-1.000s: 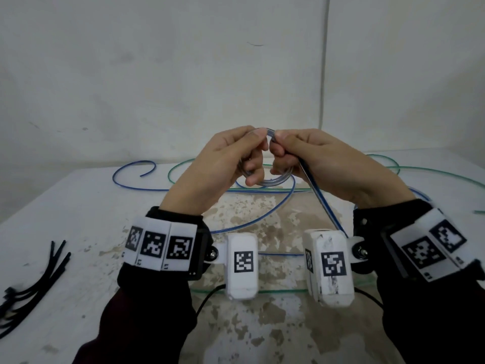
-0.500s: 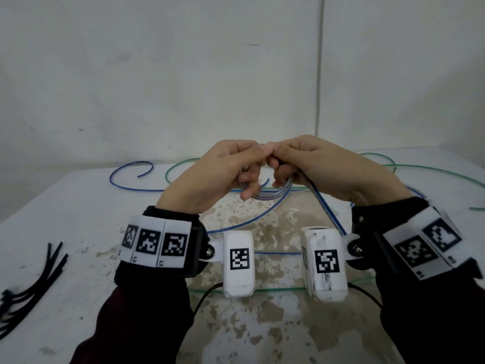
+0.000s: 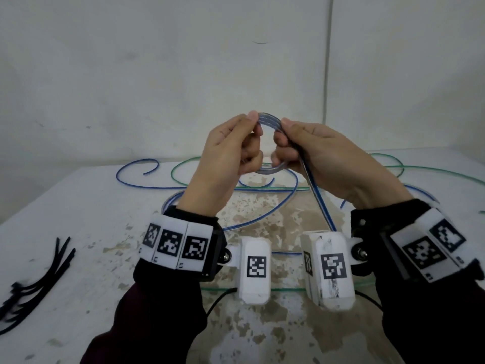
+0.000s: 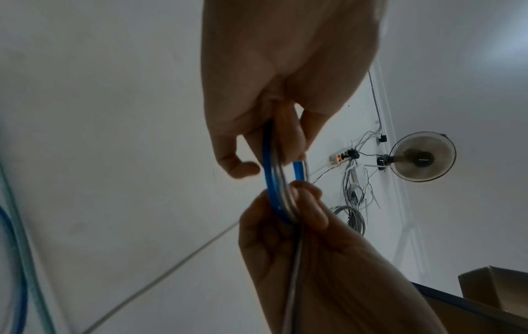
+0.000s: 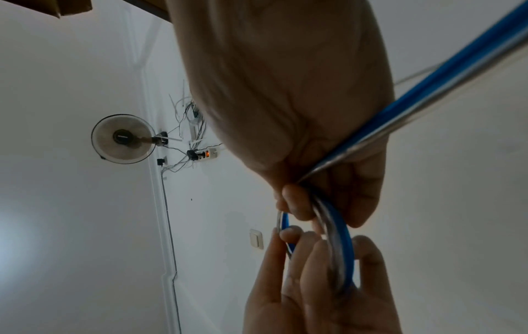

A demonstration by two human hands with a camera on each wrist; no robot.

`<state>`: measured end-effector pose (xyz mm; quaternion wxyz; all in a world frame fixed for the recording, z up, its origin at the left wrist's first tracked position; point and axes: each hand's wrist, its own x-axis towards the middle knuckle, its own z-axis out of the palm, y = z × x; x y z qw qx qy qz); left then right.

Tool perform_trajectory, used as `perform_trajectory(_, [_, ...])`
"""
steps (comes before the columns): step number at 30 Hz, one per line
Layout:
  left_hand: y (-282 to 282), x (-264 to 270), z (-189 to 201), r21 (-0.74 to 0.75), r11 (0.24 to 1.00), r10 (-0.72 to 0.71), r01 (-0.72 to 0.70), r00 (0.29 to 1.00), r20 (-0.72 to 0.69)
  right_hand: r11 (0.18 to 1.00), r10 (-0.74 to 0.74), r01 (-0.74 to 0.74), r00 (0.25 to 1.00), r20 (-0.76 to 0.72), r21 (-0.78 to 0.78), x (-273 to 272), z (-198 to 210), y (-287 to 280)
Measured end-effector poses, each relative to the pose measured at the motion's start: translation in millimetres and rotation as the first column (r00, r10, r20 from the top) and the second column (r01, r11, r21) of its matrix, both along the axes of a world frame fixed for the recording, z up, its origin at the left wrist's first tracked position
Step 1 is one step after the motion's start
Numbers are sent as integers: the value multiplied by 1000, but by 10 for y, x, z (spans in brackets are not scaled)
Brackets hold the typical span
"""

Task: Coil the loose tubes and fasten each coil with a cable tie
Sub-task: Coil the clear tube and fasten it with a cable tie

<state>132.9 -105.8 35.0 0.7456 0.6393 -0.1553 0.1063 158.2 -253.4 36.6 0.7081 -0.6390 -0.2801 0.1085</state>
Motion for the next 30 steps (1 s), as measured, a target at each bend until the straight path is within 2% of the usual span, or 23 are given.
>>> perform_trajectory(2, [34,-19,7,71,993,-94,99,993,-67,998,-13,15,1000,24,-60,-4,7,-24])
perform_trajectory(4, [103,-33,0,191,967,-158,167,985,-62,991,-21,29,998,66,-130,-18,17,-42])
perform_trajectory(5, [128,-41,-1,243,956,-162,165,986,-33,989,-21,32,997,76,-143,-27,19,-36])
perform_trajectory(7, [142,-36,-8,312,948,-86,59,994,74,991,-31,40,997,74,-128,-44,22,-3])
perform_trajectory(10, [95,-22,-6,270,953,82,-138,975,206,997,-43,45,998,44,-62,-67,34,15])
perform_trajectory(12, [57,-11,-4,199,965,129,-172,969,213,999,-25,26,999,32,-23,-69,48,-5])
perform_trajectory(15, [35,-18,-3,140,990,6,-25,991,134,1000,-3,3,1000,-3,24,-59,52,-36])
perform_trajectory(18, [92,-77,22,249,957,-159,148,987,24,998,25,-24,999,20,-55,-76,45,-34])
perform_trajectory(19, [116,-97,33,306,940,-168,153,986,22,996,28,-26,999,27,-80,-88,41,-16])
perform_trajectory(21, [135,-105,47,353,933,-102,66,991,87,997,-4,6,1000,29,-75,-103,42,27])
perform_trajectory(24, [92,-62,38,239,967,50,-93,983,178,998,-50,51,998,31,-21,-76,56,34])
perform_trajectory(25, [67,-52,39,186,979,57,-88,984,169,999,-35,36,999,30,-7,-69,59,18])
perform_trajectory(27, [36,-50,42,130,991,-29,18,996,85,1000,-3,3,1000,20,-2,-67,63,-25])
perform_trajectory(30, [53,-90,40,223,960,-171,171,985,-23,997,-13,15,1000,28,-73,-78,59,-32])
